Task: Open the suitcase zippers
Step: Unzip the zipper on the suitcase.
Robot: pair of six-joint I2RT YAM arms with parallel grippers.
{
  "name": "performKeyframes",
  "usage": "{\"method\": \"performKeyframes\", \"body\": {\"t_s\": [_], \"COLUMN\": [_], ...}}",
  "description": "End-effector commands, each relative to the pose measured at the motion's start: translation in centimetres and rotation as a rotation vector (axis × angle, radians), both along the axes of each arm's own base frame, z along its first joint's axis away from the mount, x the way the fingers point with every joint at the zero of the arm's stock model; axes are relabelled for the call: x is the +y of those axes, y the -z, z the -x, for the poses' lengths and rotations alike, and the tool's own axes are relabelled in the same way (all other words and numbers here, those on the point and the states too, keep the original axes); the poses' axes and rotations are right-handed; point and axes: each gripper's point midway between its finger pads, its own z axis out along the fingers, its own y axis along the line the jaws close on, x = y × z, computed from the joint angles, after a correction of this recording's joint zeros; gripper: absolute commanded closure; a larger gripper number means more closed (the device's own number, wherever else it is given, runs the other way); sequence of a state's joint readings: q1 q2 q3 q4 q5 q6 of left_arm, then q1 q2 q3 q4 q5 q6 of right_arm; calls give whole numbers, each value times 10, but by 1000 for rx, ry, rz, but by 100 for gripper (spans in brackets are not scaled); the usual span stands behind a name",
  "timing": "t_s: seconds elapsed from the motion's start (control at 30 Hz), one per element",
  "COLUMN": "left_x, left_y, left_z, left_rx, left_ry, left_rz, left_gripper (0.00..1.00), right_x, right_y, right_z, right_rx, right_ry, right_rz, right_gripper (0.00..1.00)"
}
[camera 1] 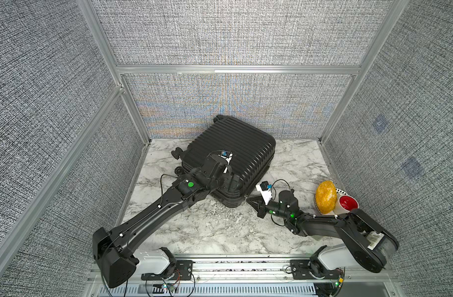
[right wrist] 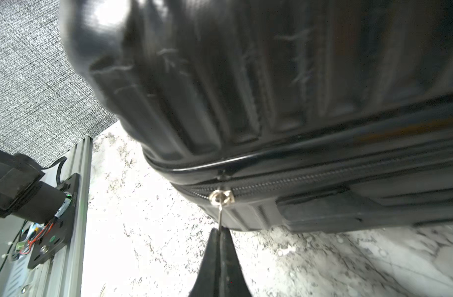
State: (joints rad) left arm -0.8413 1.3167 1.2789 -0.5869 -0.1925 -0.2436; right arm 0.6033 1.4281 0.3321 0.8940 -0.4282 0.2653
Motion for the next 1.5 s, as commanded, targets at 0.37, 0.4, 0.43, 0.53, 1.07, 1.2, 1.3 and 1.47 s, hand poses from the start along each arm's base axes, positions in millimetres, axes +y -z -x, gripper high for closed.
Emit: {"method": "performKeyframes", "body": {"t_s": [0.37,0.4,0.43,0.53,1.07,1.2,1.3,1.47], "left_x": [-54,-55,-55,-50,-14,-10,-10,-11], "left_y": [18,18,18,30,74,76,75,76], "left_z": [-7,-11,-14,-19,-7,-4,-3,-1], "left_rx": [-2,-7,-11,7,74,77,78,84], "left_ry": [126,117,112,98,39,32,35,44], "left_rz": [-200,-223,-244,-330,-474,-465,-459,-453], "left_gripper": [1,1,1,1,1,1,1,1], "right_x": [-3,-3,-4,-7,-49,-52,-55,-58], "right_y": [-10,-9,-9,-9,-9,-7,-5,-7], "right_z": [-3,-3,-3,-2,-23,-28,-34,-38], "right_rx": [-13,-13,-11,-12,-11,-5,-3,-14], "right_ry": [39,41,44,58,305,296,297,250], "right_rz": [-49,-48,-48,-47,47,51,59,58], "right_gripper": [100,100,100,100,100,100,100,100]}}
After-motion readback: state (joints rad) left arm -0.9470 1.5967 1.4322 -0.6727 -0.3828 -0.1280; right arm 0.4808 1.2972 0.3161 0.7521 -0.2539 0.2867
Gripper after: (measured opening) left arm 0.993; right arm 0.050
